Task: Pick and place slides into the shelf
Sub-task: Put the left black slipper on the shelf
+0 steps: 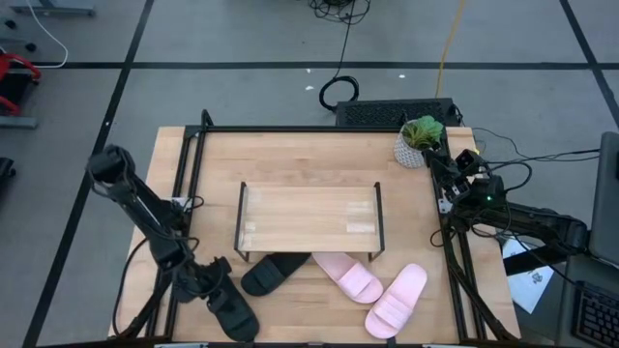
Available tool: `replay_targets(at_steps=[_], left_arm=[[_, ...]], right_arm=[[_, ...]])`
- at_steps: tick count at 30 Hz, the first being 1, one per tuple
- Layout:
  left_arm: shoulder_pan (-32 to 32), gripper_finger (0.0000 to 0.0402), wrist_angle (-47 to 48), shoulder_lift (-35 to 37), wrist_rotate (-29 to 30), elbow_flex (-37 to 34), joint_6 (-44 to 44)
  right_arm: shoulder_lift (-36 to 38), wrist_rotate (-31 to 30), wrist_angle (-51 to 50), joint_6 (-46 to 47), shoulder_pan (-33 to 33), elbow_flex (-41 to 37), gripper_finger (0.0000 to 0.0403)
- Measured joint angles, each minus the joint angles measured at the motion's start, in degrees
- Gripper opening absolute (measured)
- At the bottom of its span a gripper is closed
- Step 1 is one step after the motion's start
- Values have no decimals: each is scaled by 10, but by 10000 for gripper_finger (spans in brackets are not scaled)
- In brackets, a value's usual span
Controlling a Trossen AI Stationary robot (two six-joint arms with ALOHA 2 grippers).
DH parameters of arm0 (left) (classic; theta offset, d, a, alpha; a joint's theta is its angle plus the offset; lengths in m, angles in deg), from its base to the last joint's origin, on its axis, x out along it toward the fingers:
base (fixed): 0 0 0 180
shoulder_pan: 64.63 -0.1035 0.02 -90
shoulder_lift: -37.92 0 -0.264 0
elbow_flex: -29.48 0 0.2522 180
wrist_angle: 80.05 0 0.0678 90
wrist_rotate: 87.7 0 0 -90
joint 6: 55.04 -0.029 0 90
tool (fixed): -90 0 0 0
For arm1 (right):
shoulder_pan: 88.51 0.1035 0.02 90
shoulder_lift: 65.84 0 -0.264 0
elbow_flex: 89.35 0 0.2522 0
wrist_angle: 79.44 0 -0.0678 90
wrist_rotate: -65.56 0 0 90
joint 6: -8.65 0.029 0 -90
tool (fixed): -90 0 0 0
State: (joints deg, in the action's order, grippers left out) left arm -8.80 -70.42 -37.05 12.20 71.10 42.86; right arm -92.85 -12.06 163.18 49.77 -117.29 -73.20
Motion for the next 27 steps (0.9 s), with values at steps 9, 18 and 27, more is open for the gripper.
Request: replay_targets(at_steps=[9, 18, 27], left_arm=[[0, 395, -37, -37, -37, 0, -1], [0, 342, -46, -38, -43, 0, -5], [0, 144, -47, -38, -41, 0, -37]], right_arm=[[0, -1, -7, 1, 0, 0, 144], [0, -1, -25, 2, 0, 0, 144], [0, -1, -25, 2, 0, 0, 144]])
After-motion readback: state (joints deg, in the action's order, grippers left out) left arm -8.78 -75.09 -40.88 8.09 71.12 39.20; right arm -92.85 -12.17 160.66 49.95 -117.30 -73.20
